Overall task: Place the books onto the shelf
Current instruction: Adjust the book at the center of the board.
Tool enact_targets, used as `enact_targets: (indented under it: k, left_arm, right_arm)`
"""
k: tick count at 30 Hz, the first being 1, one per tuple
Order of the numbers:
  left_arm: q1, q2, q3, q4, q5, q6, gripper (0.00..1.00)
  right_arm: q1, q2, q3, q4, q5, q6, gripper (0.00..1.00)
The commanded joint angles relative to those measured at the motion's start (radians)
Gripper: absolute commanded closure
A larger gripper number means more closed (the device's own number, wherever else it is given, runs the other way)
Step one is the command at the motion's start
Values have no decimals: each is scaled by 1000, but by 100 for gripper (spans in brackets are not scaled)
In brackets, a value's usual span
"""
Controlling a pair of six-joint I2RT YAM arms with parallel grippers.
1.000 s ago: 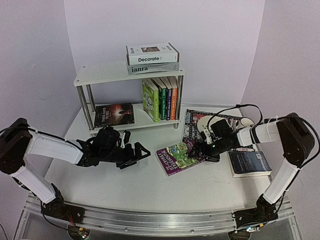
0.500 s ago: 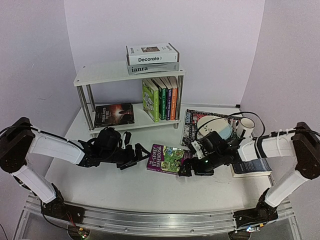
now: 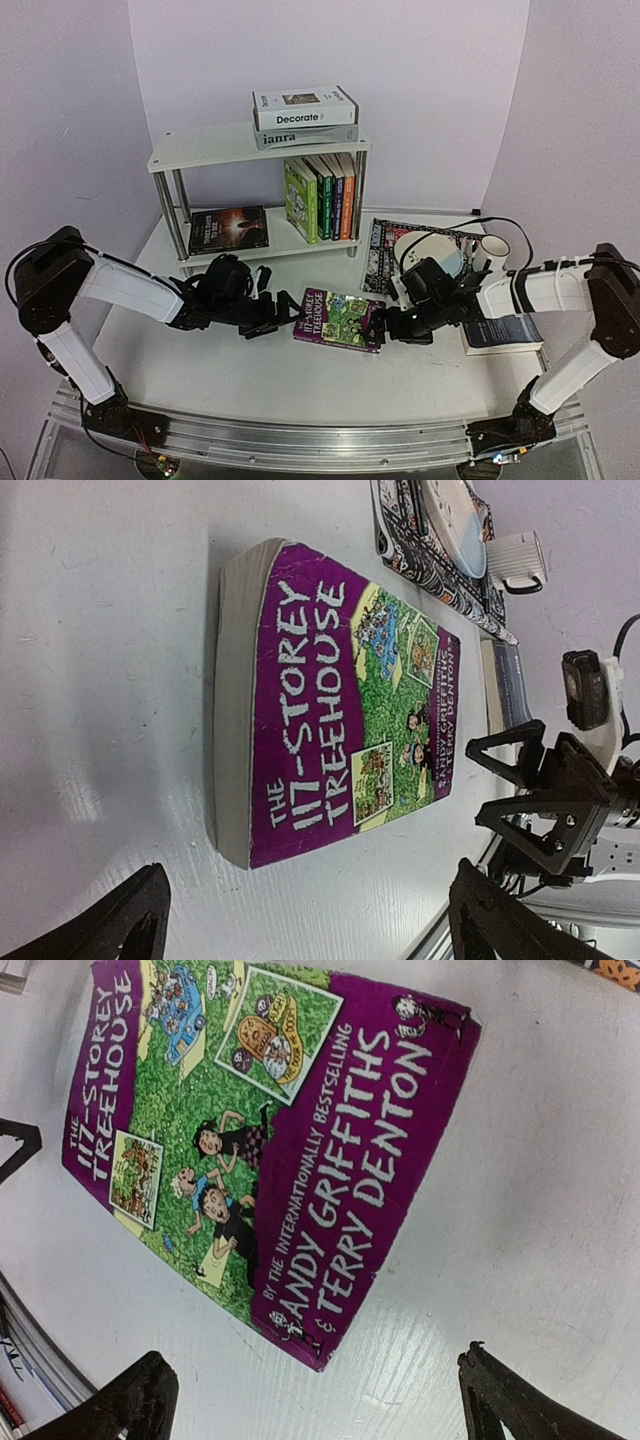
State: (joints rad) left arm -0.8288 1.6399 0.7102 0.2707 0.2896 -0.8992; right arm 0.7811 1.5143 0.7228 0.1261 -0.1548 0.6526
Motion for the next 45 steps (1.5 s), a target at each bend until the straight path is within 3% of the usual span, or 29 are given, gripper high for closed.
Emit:
enact_targets:
  k: [1,18,25,37,45]
  left_arm:
    - [2,49,71,27,33,44,3]
    - [2,183,125,25,103,70,4]
    - [2,218,167,26,136,74,11]
    - [2,191,214,27,186,53,39]
    - [2,186,215,28,225,19,74]
  right_arm:
    - [0,33,59,-27,19,25,2]
    - [1,153,45,95,-64,103,2]
    - [3,162,47,109,-77,107,2]
    - [7,120,18,113,-63,118,2]
    - [5,42,5,112,-59,131,2]
